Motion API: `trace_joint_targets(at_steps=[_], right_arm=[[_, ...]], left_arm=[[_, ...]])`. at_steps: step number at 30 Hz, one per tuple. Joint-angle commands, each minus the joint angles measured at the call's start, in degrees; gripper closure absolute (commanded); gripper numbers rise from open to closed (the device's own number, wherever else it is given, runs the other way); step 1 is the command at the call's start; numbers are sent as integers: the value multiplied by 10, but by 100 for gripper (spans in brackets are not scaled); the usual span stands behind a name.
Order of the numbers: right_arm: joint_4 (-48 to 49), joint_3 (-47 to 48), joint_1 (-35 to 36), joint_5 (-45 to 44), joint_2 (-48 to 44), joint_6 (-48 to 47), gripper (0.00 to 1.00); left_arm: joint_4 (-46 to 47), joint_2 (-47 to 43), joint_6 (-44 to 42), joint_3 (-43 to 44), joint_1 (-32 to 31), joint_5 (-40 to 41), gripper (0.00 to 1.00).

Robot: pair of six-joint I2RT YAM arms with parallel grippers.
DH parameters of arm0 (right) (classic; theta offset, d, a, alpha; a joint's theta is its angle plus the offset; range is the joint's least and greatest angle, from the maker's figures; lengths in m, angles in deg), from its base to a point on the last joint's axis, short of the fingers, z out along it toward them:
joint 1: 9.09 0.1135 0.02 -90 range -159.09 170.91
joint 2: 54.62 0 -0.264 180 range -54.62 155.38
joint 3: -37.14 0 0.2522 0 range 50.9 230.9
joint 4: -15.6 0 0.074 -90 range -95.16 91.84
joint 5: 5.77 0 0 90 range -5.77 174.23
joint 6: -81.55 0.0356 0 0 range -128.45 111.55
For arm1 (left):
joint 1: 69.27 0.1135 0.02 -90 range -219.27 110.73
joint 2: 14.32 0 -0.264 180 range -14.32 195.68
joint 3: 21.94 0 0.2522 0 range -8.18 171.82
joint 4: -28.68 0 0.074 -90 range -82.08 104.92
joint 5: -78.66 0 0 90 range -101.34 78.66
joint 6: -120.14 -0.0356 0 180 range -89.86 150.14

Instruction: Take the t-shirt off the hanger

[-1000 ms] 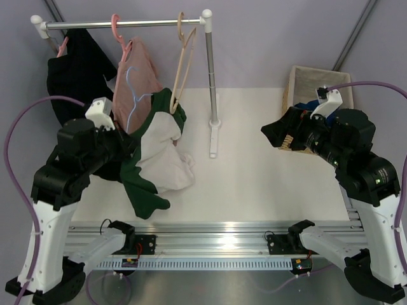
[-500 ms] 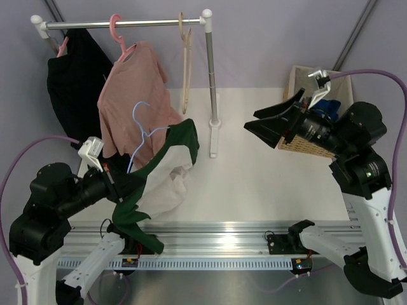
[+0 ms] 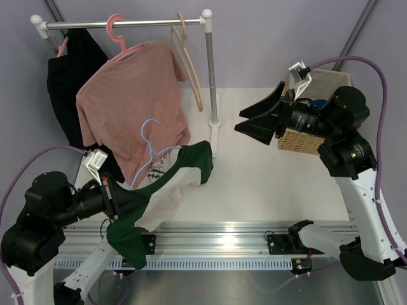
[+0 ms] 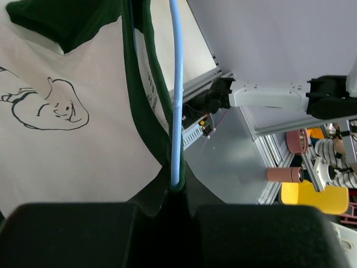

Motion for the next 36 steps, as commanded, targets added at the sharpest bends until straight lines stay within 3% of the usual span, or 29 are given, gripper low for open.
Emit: trace_joint_targets(at_steps=[1,8,15,24,28,36], right_arm=[[22,10,3,42,1,-7,14],[13,6,3,37,4,-24,14],[26,3,3,96,32,-22,11],[19,68,3,146,95,-48,12],[47,68,3,147,107,-50,14],[59,81,3,123,121,-100,14]], left_arm=[[18,-7,13,16,-1,-77,100],[56,14,35,7,-1,-144,100],[93,66,16,11,-1,-182,100],[266,171,59,52,-7,-259,100],[393,195,115,45,-42,-260,100],[493,251,186,68,-118,-254,100]])
